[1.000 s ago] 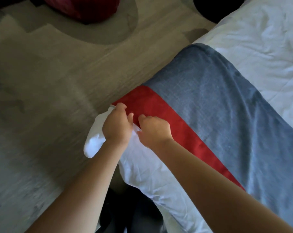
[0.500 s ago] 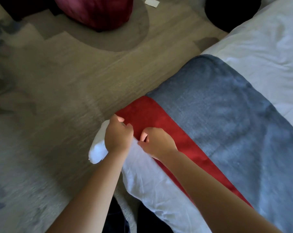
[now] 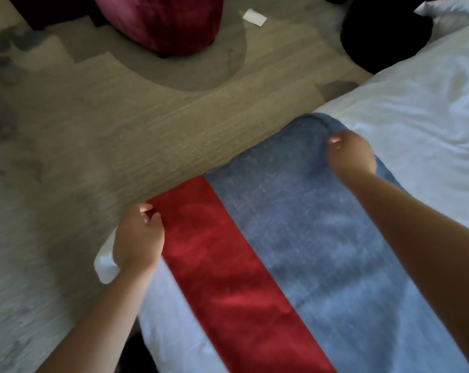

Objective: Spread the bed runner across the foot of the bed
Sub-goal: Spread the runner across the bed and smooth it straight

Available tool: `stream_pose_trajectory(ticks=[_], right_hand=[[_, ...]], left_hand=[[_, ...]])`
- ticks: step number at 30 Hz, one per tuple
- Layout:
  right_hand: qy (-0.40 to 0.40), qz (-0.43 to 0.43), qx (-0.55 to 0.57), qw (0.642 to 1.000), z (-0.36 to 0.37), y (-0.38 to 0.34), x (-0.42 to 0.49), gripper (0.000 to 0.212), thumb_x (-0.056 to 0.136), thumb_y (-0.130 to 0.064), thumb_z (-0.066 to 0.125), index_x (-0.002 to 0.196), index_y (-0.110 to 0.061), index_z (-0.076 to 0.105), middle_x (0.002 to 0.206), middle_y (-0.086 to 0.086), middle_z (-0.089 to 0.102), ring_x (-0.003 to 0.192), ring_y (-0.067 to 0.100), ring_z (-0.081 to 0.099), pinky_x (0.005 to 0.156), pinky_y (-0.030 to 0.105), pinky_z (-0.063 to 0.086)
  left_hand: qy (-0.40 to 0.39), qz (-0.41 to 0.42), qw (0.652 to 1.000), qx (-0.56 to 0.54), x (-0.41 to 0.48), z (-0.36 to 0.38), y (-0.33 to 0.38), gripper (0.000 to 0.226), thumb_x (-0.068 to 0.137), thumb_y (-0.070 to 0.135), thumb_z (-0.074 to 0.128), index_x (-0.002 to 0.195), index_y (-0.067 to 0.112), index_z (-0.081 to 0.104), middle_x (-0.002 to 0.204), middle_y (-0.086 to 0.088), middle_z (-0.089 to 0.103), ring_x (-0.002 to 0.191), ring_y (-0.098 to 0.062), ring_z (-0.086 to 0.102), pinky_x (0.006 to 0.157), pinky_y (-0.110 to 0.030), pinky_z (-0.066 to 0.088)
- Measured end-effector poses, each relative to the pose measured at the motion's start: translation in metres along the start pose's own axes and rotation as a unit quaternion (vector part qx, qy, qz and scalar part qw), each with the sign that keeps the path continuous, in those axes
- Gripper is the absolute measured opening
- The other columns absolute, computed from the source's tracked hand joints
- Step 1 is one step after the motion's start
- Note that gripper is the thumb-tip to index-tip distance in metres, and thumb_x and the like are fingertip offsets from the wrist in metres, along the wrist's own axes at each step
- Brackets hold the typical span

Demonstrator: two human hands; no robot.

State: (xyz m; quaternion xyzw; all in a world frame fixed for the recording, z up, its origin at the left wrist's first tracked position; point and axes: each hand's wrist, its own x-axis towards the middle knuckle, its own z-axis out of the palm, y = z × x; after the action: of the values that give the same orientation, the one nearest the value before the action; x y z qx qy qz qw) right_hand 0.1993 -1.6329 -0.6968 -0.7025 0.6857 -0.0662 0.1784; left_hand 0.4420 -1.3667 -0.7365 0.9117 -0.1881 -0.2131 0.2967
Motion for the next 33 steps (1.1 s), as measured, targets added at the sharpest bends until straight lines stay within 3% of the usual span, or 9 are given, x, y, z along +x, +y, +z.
stream_pose_trajectory(ticks=[3,5,10,13,18,21,24,27,33], right_hand=[[0.050,0.047,-0.023,0.997,-0.005,0.029,0.039,0.032,0.093,-0.020,0.043,0.119,-0.010,0.059,0.123,0.019,0.056,0.114,0.038,0.052,0.091,0.042,0.043],[0.035,0.074,-0.049,0.995,-0.004,0.041,0.058,0.034,0.092,-0.027,0.049,0.118,-0.006,0.057,0.122,0.019,0.056,0.114,0.039,0.052,0.091,0.043,0.044],[-0.037,0.088,-0.056,0.994,-0.002,0.043,0.087,0.047,0.090,-0.045,0.052,0.097,0.001,0.060,0.094,0.020,0.059,0.094,0.039,0.058,0.072,0.036,0.041],[-0.062,0.066,-0.038,0.995,-0.007,0.040,0.098,0.047,0.092,-0.042,0.052,0.089,0.004,0.063,0.086,0.020,0.057,0.083,0.036,0.055,0.071,0.035,0.039],[-0.021,0.091,0.045,0.995,-0.009,0.049,0.107,0.032,0.092,-0.035,0.055,0.095,-0.004,0.063,0.091,0.014,0.057,0.092,0.033,0.058,0.077,0.035,0.042],[-0.046,0.102,0.051,0.992,-0.009,0.048,0.109,0.040,0.084,-0.044,0.061,0.096,-0.006,0.064,0.094,0.012,0.060,0.095,0.033,0.059,0.078,0.034,0.044],[-0.055,0.062,0.035,0.996,-0.021,0.038,0.118,0.045,0.085,-0.046,0.062,0.089,-0.001,0.064,0.092,0.018,0.062,0.096,0.036,0.061,0.083,0.037,0.046],[-0.008,-0.007,0.032,0.999,-0.023,0.044,0.121,0.041,0.092,-0.036,0.056,0.065,-0.004,0.054,0.069,0.017,0.053,0.079,0.033,0.054,0.069,0.034,0.037],[-0.072,0.009,-0.072,0.995,-0.008,0.046,0.122,0.051,0.094,-0.046,0.048,0.098,0.003,0.062,0.100,0.024,0.060,0.100,0.041,0.057,0.076,0.037,0.040]], left_hand=[[0.016,-0.004,1.000,0.003,0.003,0.006,-0.003,0.024,0.091,0.014,0.056,0.113,0.006,0.060,0.084,-0.005,0.058,0.093,-0.033,0.061,0.079,-0.035,0.043],[0.036,0.005,0.999,-0.003,0.005,0.010,-0.005,0.022,0.090,0.013,0.058,0.109,0.004,0.061,0.082,-0.007,0.059,0.090,-0.034,0.062,0.081,-0.040,0.047],[0.050,0.003,0.999,0.008,0.003,0.010,-0.002,0.019,0.091,0.017,0.059,0.107,0.007,0.061,0.077,0.004,0.054,0.083,-0.027,0.059,0.077,-0.036,0.044],[0.066,0.007,0.998,0.024,0.001,0.009,-0.001,0.016,0.090,0.015,0.059,0.105,0.010,0.060,0.076,0.005,0.051,0.079,-0.021,0.053,0.073,-0.031,0.037],[0.061,0.004,0.998,0.035,-0.001,0.008,0.006,0.017,0.090,0.017,0.055,0.108,0.018,0.057,0.086,0.001,0.057,0.079,-0.020,0.051,0.071,-0.034,0.037],[0.070,-0.032,0.997,0.031,0.000,0.011,0.007,0.019,0.090,0.018,0.055,0.108,0.021,0.057,0.087,0.001,0.057,0.082,-0.022,0.053,0.075,-0.034,0.038],[0.062,-0.013,0.998,0.027,0.000,0.009,0.002,0.017,0.089,0.016,0.056,0.106,0.018,0.057,0.083,-0.006,0.061,0.080,-0.025,0.057,0.071,-0.033,0.039],[0.085,-0.007,0.996,0.023,-0.002,0.008,0.002,0.013,0.089,0.014,0.059,0.102,0.017,0.058,0.080,-0.007,0.060,0.078,-0.024,0.055,0.069,-0.032,0.038],[0.048,-0.012,0.993,0.105,-0.004,0.012,0.017,0.021,0.089,0.016,0.053,0.111,0.014,0.055,0.087,-0.004,0.060,0.080,-0.026,0.054,0.070,-0.035,0.039]])
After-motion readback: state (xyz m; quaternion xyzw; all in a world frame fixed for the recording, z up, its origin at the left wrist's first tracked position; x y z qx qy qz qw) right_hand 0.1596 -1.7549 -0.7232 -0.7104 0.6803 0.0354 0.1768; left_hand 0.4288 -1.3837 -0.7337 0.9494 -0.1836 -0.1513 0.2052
